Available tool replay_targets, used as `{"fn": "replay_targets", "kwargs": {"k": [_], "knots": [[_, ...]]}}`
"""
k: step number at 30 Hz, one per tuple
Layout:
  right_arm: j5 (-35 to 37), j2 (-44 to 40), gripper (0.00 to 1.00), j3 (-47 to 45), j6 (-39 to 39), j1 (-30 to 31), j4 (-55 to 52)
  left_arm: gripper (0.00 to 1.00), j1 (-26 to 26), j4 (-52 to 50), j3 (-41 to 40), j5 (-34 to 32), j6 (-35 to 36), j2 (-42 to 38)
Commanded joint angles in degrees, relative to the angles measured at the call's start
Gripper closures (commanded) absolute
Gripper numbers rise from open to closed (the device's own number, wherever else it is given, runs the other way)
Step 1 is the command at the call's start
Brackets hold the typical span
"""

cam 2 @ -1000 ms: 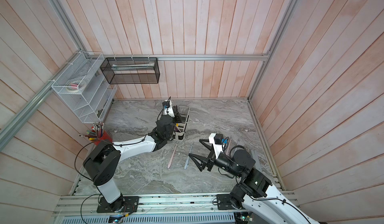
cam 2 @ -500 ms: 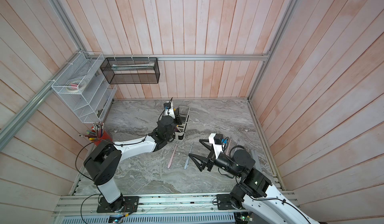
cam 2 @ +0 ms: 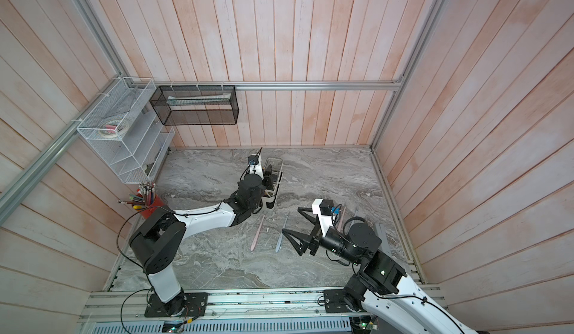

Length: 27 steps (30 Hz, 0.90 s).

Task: Place the toothbrush into the toothbrush holder
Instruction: Place the toothbrush in the toothbrush holder.

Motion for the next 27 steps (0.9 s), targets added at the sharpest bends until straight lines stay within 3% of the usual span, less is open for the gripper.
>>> {"fn": "replay_targets", "kwargs": {"k": [1,10,14,19,21,25,27], "knots": [[-0.9,-0.4,0.02,-0.4,-0.2,0.0,1.4,0.44,-0.1,0.0,1.4,0.4,0.9,-0.5],[5.3,0.9,0.02,1.6,0.8,0.0,-2.5,0.11,-0.2,-2.8,8.2,1.0,6.2,-5.5],[8.7,0.8,0.02,2.9,2.7,0.1,-3.9,0.08,-0.2,-5.4,11.6,1.0,9.3,-7.8],[23.2,7.3,0.02,8.1,7.5,-1.6,-16.3,0.08,-0.6,-12.5,12.1,-0.4,7.8,-14.2],[22.1,12.1,0.02,10.2,9.7,-6.4,-22.4,0.07,-1.2,-17.1,11.1,-1.9,5.4,-17.4],[4.1,18.3,0.02,9.2,10.6,-25.3,-26.4,0.04,-2.4,-30.0,7.9,-6.0,-3.1,-24.1],[0.5,20.4,0.02,7.9,9.7,-33.6,-27.2,0.03,-2.6,-37.4,6.3,-6.6,-8.7,-26.9]]}}
